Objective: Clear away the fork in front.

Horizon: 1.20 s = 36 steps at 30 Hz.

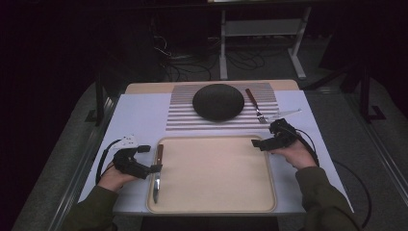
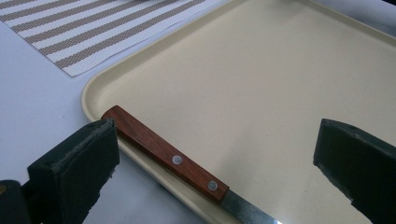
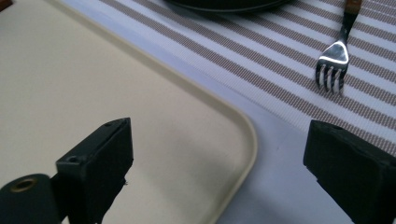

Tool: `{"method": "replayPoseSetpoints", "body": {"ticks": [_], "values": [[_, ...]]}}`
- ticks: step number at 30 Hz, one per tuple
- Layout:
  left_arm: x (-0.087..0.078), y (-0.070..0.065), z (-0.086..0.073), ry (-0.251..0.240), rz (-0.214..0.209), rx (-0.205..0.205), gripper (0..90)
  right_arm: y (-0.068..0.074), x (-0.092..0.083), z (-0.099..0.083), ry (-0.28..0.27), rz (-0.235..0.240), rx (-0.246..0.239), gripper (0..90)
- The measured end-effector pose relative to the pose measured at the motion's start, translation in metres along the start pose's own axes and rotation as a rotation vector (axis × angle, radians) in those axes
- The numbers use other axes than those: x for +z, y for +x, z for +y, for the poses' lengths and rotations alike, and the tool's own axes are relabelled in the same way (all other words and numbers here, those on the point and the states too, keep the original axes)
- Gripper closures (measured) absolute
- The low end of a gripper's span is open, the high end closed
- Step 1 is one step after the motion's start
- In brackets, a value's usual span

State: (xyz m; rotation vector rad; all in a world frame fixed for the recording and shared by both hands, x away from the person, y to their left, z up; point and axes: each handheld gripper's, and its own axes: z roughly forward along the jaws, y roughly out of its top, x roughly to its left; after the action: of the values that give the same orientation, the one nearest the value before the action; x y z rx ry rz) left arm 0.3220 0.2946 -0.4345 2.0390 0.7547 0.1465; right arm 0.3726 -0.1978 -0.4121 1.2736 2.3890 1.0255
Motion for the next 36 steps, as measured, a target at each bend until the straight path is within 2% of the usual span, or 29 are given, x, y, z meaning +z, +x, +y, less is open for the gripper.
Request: {"method": "replayPoseSetpoints", "body": {"ticks": [8,14,22,24,29,33,36], "values": [[0.0,0.0,0.0,-0.007,-0.003,0.0,0.4,-0.01,0.011,0.022,0.008,-0.031,0.002,13.5],[0.0,0.0,0.001,-0.007,-0.006,0.002,0.4,-0.021,0.021,0.039,0.035,-0.056,0.009,17.1],[0.0,0.0,0.0,-0.007,-0.01,0.002,0.4,-0.039,0.039,0.056,0.066,-0.086,0.013,28.6],[0.001,0.0,0.0,-0.007,-0.011,0.002,0.4,-0.043,0.042,0.06,0.072,-0.086,0.019,35.1],[0.0,0.0,0.0,-0.008,-0.011,0.002,0.4,-0.056,0.051,0.07,0.096,-0.106,0.036,43.0],[0.0,0.0,0.0,-0.01,-0.012,0.0,0.4,-0.064,0.057,0.073,0.116,-0.136,0.045,48.5],[0.0,0.0,0.0,-0.011,-0.013,0.0,0.3,-0.069,0.062,0.076,0.135,-0.141,0.055,53.8]]}}
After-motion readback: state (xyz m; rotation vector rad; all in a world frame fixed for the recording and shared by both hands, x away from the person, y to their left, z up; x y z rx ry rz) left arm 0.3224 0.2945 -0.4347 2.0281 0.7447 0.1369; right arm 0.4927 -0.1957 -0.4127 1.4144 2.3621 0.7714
